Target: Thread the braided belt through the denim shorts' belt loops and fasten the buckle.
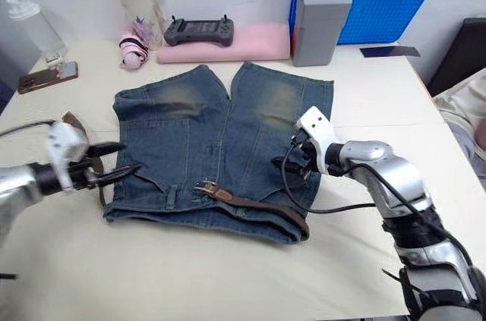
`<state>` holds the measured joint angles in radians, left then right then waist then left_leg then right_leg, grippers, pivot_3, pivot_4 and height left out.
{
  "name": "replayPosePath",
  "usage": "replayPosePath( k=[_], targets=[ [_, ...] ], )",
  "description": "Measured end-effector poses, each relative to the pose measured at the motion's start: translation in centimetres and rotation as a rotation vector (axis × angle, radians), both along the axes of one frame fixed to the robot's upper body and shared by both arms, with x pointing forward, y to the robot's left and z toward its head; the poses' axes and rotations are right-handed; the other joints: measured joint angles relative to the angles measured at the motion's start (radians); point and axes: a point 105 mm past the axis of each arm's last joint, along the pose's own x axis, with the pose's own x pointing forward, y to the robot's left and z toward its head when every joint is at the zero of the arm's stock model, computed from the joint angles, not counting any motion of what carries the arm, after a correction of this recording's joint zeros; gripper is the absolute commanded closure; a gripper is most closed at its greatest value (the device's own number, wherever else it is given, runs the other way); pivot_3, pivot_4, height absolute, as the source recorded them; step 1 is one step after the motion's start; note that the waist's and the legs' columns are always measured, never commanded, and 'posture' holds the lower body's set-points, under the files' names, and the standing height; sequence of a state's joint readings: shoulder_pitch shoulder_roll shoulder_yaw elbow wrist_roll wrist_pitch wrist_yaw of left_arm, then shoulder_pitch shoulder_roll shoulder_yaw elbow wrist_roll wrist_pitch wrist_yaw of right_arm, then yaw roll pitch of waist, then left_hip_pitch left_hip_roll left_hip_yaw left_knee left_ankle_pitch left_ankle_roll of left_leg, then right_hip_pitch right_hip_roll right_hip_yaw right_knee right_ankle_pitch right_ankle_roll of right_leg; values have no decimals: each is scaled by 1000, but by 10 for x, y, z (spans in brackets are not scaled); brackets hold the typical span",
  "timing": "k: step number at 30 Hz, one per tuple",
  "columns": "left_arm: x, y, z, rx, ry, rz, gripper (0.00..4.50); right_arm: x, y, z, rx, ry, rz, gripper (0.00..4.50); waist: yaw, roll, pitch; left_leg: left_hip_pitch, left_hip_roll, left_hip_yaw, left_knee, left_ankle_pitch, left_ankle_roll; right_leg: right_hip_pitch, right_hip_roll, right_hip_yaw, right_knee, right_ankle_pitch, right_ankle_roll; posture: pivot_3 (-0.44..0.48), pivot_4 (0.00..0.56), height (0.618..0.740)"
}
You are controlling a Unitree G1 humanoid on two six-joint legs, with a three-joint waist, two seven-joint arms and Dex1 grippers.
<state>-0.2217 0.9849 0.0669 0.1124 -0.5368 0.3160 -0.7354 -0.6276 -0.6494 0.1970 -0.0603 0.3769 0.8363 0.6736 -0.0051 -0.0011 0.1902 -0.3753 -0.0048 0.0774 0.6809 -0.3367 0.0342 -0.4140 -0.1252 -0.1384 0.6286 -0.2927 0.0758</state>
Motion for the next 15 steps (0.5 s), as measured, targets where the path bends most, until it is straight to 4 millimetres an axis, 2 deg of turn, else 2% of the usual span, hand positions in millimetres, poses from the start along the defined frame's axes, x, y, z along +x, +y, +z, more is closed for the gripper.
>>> replayPosePath(
  k=[1,3,6,7,8,9,10,14,15],
  targets=[
    [6,-2,-15,18,44,6,805,4,-2,-9,-23,24,-18,0,-2,-1,0,-1,0,2,0,0,1,-1,1,-1,0,0,1,0,150,712],
    [14,-2,-19,63,50,-13,805,9,-2,-12,-50,28,-23,0,-1,-3,-1,0,1,3,1,-1,1,-1,1,-3,0,0,1,0,150,712],
    [23,-1,-19,133,47,-39,731,12,1,-16,-73,49,-12,740,1,-4,-2,5,1,3,2,-1,1,5,-5,-2,-2,0,2,0,150,712],
    [26,-1,-21,150,54,-50,731,11,3,-19,-73,64,-1,1313,1,-5,-4,7,1,3,2,0,1,6,-6,1,-1,1,2,0,150,712],
    [27,0,-22,158,63,-55,731,10,5,-21,-72,75,8,1670,1,-6,-5,8,1,3,2,0,1,7,-6,3,-1,1,2,0,150,712],
    [28,-1,-23,174,69,-67,1265,10,6,-23,-76,81,12,2125,1,-7,-6,10,1,3,2,0,0,7,-7,4,-1,0,2,0,150,712],
    [28,-2,-25,188,76,-85,1574,10,5,-26,-86,89,12,2643,0,-6,-10,10,1,3,2,0,0,7,-7,5,0,0,2,0,150,712],
    [25,-8,-33,217,103,-145,3293,14,8,-31,-107,89,16,4460,0,-2,-17,16,2,3,1,0,-2,10,-7,6,0,0,0,0,150,712],
    [25,-10,-34,224,102,-153,3803,16,8,-31,-111,80,11,4500,-1,-1,-18,19,2,3,1,0,-2,14,-7,6,0,0,0,0,150,712]
  ],
)
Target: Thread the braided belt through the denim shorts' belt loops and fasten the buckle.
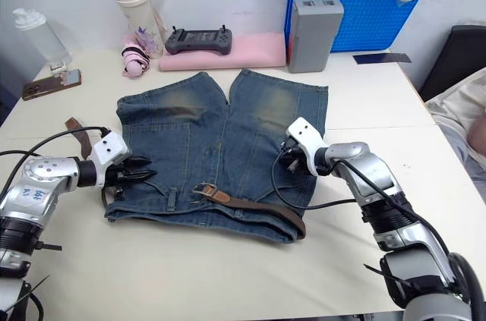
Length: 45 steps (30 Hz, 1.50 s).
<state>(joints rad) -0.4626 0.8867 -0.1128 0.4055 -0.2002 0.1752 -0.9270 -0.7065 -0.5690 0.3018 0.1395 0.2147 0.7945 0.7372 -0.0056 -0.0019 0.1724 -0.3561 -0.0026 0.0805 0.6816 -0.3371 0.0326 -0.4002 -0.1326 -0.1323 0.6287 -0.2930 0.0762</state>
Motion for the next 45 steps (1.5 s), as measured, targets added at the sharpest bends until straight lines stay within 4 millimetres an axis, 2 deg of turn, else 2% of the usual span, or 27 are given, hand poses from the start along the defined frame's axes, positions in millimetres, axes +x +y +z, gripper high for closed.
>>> replayPosePath(
  k=[2,6,10,14,17,20,23,24,26,28,29,31,35,37,38,39,41,45],
  targets=[
    [4,-3,-3,33,-17,-2,4480,8,3,-1,-8,-27,-23,4500,0,1,-2,6,0,0,0,-2,-1,6,-1,0,0,0,0,0,150,712],
    [15,-10,-8,62,-58,4,4480,28,3,0,-37,-111,-94,4500,3,8,-9,7,0,0,0,-3,-4,7,-3,0,1,1,-1,0,150,712],
    [34,-14,-7,83,-134,64,4480,48,1,3,-77,-205,-170,4500,7,13,-11,6,-1,0,0,0,-1,5,-4,0,3,1,-1,0,150,712],
    [50,-12,-3,133,-227,118,4480,56,3,7,-69,-227,-193,4500,3,13,-11,3,-1,0,0,1,0,3,-4,0,3,1,-1,0,150,712],
    [52,-11,-2,135,-251,129,4480,56,3,7,-61,-226,-194,4500,0,13,-11,3,-1,0,-1,1,0,3,-4,-1,6,1,-1,0,150,712],
    [52,-7,-1,128,-267,152,3490,55,3,8,-63,-225,-197,4500,-3,13,-11,2,-1,0,-1,0,0,2,-4,-1,6,1,-1,0,150,712],
    [49,1,5,119,-286,185,2264,52,3,9,-54,-221,-200,3511,-8,12,-10,0,-1,-1,-1,0,0,0,-4,-1,6,1,-1,0,150,712],
    [48,2,5,119,-287,189,1824,51,3,10,-53,-221,-201,2982,-8,12,-10,-1,-1,-1,-1,0,0,-1,-4,-1,6,1,-1,0,150,712],
    [44,13,12,126,-296,225,1229,48,0,13,-29,-215,-223,2320,-19,12,-10,-5,-1,-1,-1,0,0,-7,-4,-1,7,1,-1,0,150,712],
    [36,22,23,87,-290,290,340,39,-1,18,35,-192,-234,1354,-28,11,-8,-15,0,-1,-1,1,0,-14,-2,-1,6,1,-1,0,150,712],
    [34,25,26,50,-280,322,297,35,0,20,61,-179,-234,894,-28,10,-5,-15,0,-1,-1,1,0,-15,-1,-2,6,1,-1,0,150,712],
    [30,36,46,-61,-272,430,297,23,9,36,147,-177,-191,25,-28,3,4,-20,1,-1,0,1,0,-17,1,-2,3,1,-1,0,150,712],
    [21,59,74,-122,-296,566,297,3,25,73,264,-233,-78,25,-25,0,6,-20,1,-1,-1,1,1,-17,1,-3,1,1,-1,0,150,712],
    [17,72,83,-142,-308,643,297,-14,33,88,316,-269,17,25,-22,-1,6,-20,1,-2,-2,0,1,-17,1,-3,0,1,-1,0,150,712],
    [14,81,86,-152,-313,697,297,-26,40,95,349,-281,87,25,-21,-1,6,-20,1,-3,-2,0,1,-16,1,-4,0,1,-1,0,150,712],
    [11,95,89,-176,-312,800,297,-48,52,102,406,-283,212,25,-20,-2,7,-20,1,-3,-2,0,1,-15,1,-4,-1,1,0,0,150,712],
    [8,108,81,-234,-264,937,297,-74,62,98,451,-248,339,25,-10,-4,8,-20,-1,-4,-1,-1,2,-14,0,-4,-2,2,1,0,150,712],
    [7,107,65,-270,-186,1020,297,-87,61,92,455,-211,383,25,4,-10,11,-20,-1,-4,0,-1,2,-14,0,-4,-2,3,2,0,150,712]
  ],
)
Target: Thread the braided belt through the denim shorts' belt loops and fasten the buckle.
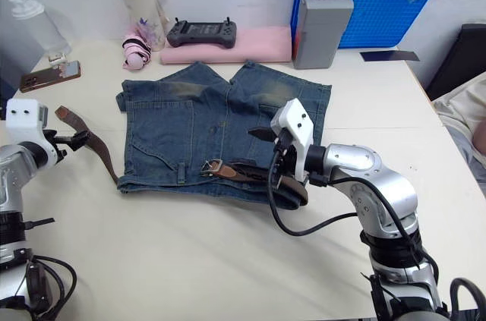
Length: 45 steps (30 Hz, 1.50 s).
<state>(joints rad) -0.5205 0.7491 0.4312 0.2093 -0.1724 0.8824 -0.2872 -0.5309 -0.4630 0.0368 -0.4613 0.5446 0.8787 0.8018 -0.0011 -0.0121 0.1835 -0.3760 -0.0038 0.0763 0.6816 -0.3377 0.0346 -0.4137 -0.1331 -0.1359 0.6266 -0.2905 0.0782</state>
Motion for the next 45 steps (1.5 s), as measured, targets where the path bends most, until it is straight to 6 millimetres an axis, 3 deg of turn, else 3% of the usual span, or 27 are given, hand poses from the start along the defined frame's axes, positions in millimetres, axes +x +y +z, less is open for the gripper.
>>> replayPosePath(
  k=[6,10,13,21,24,28,32,40,45],
  targets=[
    [20,-21,5,-5,-20,12,297,-21,11,-11,-3,40,86,25,4,-2,1,0,0,0,0,0,-1,0,0,-1,0,0,0,0,150,712],
    [27,-24,-18,-59,34,38,297,-31,13,-18,-24,55,109,25,-1,-3,1,0,0,0,0,0,-1,0,2,-1,0,0,0,0,150,712],
    [28,-18,-30,-62,62,70,297,-35,16,-20,-27,55,122,25,-1,-3,2,1,1,1,0,0,-2,0,2,-1,0,0,0,0,150,712],
    [24,4,-31,-35,59,158,297,-34,17,-23,-21,69,93,25,-1,-3,1,3,1,1,0,0,-2,1,1,0,0,0,0,0,150,712],
    [24,6,-31,-43,53,162,1093,-35,20,-24,-17,75,100,0,-1,-3,1,3,1,1,0,0,-2,1,1,1,1,0,0,0,150,712],
    [22,10,-32,-64,49,177,2896,-35,22,-25,-17,77,102,0,-1,-3,1,3,1,1,0,0,-2,1,1,0,1,0,0,0,150,712],
    [22,10,-34,-97,40,180,4416,-35,22,-23,-11,63,101,0,0,-3,1,4,0,2,0,0,-2,2,1,1,1,0,0,0,150,712],
    [28,-6,-32,-158,-66,111,4416,-33,21,-22,-11,54,92,0,6,-4,1,4,0,1,0,0,-2,2,0,0,0,0,0,0,150,712],
    [27,-23,9,-72,-244,-23,4416,-31,18,-21,-17,41,74,0,2,-7,3,3,0,1,0,0,-2,2,0,0,-1,0,0,0,150,712]
  ],
)
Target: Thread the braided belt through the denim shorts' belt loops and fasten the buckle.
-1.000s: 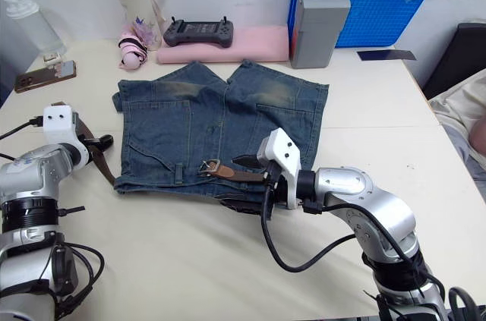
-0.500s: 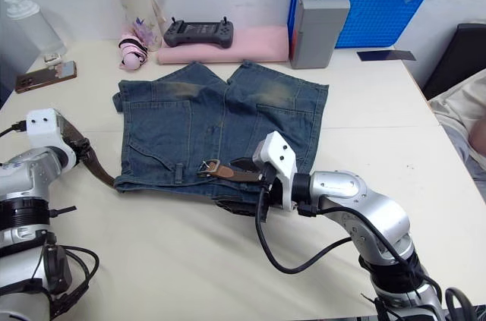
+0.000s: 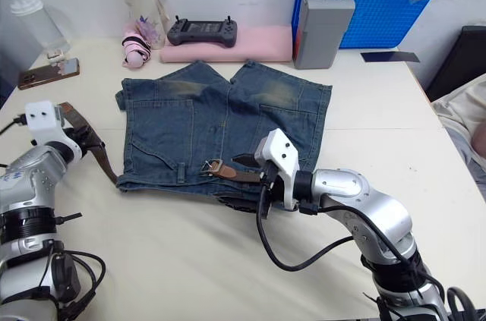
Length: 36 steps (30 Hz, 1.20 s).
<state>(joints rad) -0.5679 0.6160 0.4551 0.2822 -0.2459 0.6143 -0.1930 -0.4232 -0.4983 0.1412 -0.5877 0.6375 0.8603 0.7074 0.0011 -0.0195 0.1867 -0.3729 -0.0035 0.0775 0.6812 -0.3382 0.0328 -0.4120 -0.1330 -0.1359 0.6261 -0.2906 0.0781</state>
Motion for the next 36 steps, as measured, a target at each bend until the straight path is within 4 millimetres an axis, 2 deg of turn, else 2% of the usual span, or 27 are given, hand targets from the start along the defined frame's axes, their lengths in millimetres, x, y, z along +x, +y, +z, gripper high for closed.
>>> replayPosePath(
  k=[4,8,10,13,18,20,24,29,35,36],
  targets=[
    [-7,-19,26,78,-110,-99,4416,0,-1,1,2,-6,-2,0,-2,0,0,0,0,0,0,0,0,0,0,0,0,0,0,0,150,712],
    [-15,-37,28,165,-114,-197,4416,0,-1,1,2,-6,-4,0,-3,0,0,0,0,0,0,0,0,0,0,0,0,0,0,0,150,712],
    [-16,-33,21,174,-64,-183,4416,1,-1,1,2,-6,-4,0,-3,0,0,0,0,0,0,0,0,0,1,0,0,0,0,0,150,712],
    [-17,-19,10,118,-15,-113,3490,1,-1,0,1,-3,-6,0,-1,0,0,0,0,0,0,0,0,0,0,0,0,0,0,0,150,712],
    [-3,-6,10,29,27,-18,1131,2,-2,-2,-1,21,-13,0,10,-1,0,0,0,0,0,0,0,0,0,0,0,0,0,0,150,712],
    [3,5,0,6,86,61,92,2,-2,-2,-1,22,-20,0,12,-1,0,0,0,0,0,0,1,0,0,0,0,0,0,0,150,712],
    [10,19,-41,-59,230,153,36,3,-2,-2,-1,27,-28,0,11,-1,0,0,0,0,0,0,1,0,1,-1,0,0,0,0,150,712],
    [24,15,-43,-62,224,146,36,1,-1,-3,1,44,-23,0,20,-1,0,1,0,0,1,1,0,1,0,0,1,0,0,0,150,712],
    [28,15,-48,-72,238,154,36,-1,0,-3,6,50,-18,0,21,0,0,3,0,0,1,1,0,1,0,0,3,0,0,0,150,712],
    [28,16,-49,-74,239,154,279,-1,0,-3,6,50,-19,0,21,0,0,3,0,0,1,1,-1,1,0,0,3,0,0,0,150,712]
  ],
)
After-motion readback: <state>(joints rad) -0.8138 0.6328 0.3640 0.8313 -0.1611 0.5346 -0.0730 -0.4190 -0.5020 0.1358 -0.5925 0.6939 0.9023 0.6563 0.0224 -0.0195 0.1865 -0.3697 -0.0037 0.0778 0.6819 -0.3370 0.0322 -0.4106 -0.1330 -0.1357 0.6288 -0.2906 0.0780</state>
